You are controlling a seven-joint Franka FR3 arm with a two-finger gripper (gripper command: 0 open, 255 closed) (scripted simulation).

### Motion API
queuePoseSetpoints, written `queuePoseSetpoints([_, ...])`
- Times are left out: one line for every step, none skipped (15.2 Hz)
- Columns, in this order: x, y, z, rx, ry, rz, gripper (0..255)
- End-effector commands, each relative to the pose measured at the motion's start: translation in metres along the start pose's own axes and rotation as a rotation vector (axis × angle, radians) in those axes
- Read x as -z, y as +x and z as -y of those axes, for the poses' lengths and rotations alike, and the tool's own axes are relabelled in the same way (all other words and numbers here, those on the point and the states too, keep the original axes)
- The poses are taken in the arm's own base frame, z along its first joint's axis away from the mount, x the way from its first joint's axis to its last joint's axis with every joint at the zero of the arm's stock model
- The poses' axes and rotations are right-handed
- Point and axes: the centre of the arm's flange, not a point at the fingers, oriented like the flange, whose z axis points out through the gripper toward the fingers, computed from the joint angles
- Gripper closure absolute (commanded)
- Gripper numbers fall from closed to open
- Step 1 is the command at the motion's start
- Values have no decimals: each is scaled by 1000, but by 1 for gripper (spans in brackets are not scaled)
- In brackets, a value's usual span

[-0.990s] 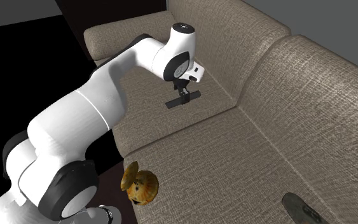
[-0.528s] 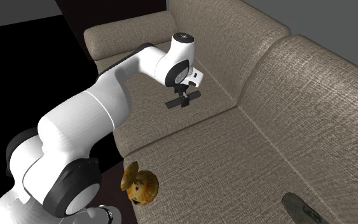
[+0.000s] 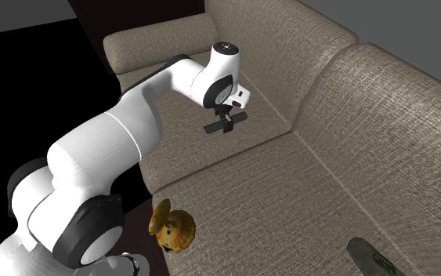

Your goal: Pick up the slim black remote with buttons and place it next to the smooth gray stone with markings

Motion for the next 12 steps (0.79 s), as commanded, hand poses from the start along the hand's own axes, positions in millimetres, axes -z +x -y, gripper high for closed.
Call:
queuePoseSetpoints([0,0,0,0,0,0,255])
queuePoseSetpoints([0,0,0,0,0,0,255])
queuePoseSetpoints([0,0,0,0,0,0,255])
queuePoseSetpoints([0,0,0,0,0,0,255])
queuePoseSetpoints([1,0,0,0,0,0,255])
queuePoseSetpoints([1,0,0,0,0,0,255])
queuePoseSetpoints([1,0,0,0,0,0,255])
queuePoseSetpoints([1,0,-1,0,0,0,255])
queuePoseSetpoints([1,0,0,0,0,0,255])
queuePoseSetpoints([0,0,0,0,0,0,255])
queuePoseSetpoints([5,0,0,0,0,0,255])
queuePoseSetpoints([10,0,1,0,0,0,255])
